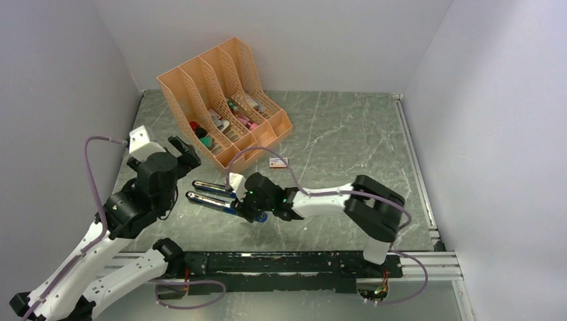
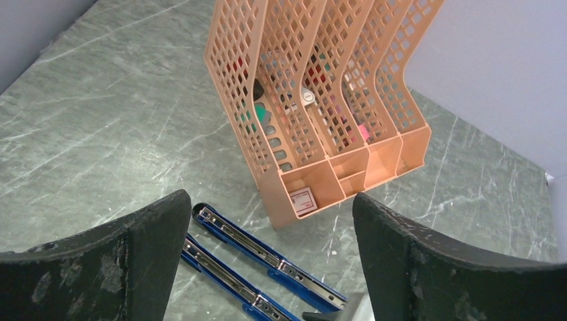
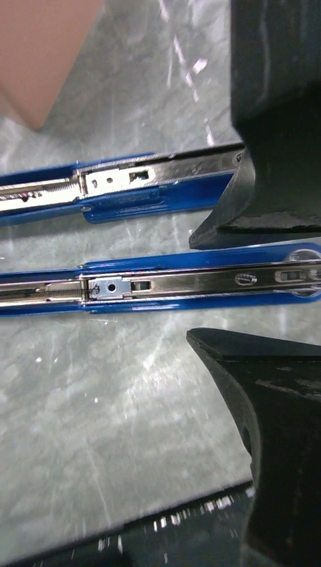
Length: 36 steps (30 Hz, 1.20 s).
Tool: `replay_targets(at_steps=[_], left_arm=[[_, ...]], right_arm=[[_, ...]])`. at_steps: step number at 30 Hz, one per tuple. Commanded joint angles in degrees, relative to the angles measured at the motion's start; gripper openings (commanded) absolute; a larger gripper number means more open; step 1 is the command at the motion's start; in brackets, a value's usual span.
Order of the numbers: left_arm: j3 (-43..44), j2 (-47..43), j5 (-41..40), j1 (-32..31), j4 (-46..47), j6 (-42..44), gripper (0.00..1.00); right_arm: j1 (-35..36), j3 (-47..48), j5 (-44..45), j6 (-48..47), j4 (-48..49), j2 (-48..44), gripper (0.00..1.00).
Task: Load the staples into the stapler
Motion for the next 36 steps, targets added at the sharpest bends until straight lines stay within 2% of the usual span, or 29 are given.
replay_targets(at_steps=[1,7,11,14,16,18,21,23,26,29,31,36], left_arm=[[-2.5,0.7,4.4,0.4,5.2,5.0,0.95],[-4.9,4.6,11.5,0.4,11.7,7.9,0.95],[-5.6,8.9,16.4,0.5,15.0,7.2,0.94],[-5.4,12.0,19.9,0.5,16.2,6.4,0.94],[-5.1,13.2,21.6,0.5,16.5,6.1,0.94],[-4.9,13.8,22.8,0.5,16.6,6.1,0.94],[-5.2,13.1,23.3,0.5,16.3,6.6,0.95],[-5.5,12.2,22.9,0.5,16.3,7.3,0.95],[-5.7,11.6,22.4,0.8,16.3,8.8,0.95],[-5.1,12.3,22.2,1.0,16.4,9.9,0.96],[-4.9,13.2,23.0,1.4,16.9,10.2,0.96],[-5.6,15.9,30.6,4.6,20.9,10.7,0.97]], right_arm=[[-0.6,-2.3,1.8,2.4,3.1,-12.3,0.51],[-9.4,-6.1,12.2,8.4,-1.7,-22.4,0.51],[-17.4,-6.5,17.9,14.4,-5.5,-21.1,0.52],[-20.5,-5.8,17.8,12.1,-3.7,-17.6,0.55],[-23.2,-5.4,13.0,7.7,-1.5,-15.2,0.57],[-26.5,-6.1,5.1,-0.6,2.0,-13.3,0.57],[-32.6,-6.7,-10.1,-11.9,5.6,-10.6,0.57],[-37.3,-4.7,-19.9,-18.0,4.0,-7.9,0.57],[-42.9,3.7,-30.5,-25.8,-5.6,-2.5,0.56],[-44.2,9.1,-34.7,-37.3,-14.0,1.5,0.56],[-44.5,9.5,-36.8,-43.6,-15.6,2.6,0.56],[-44.8,11.8,-41.9,-48.9,-16.1,5.4,0.56]])
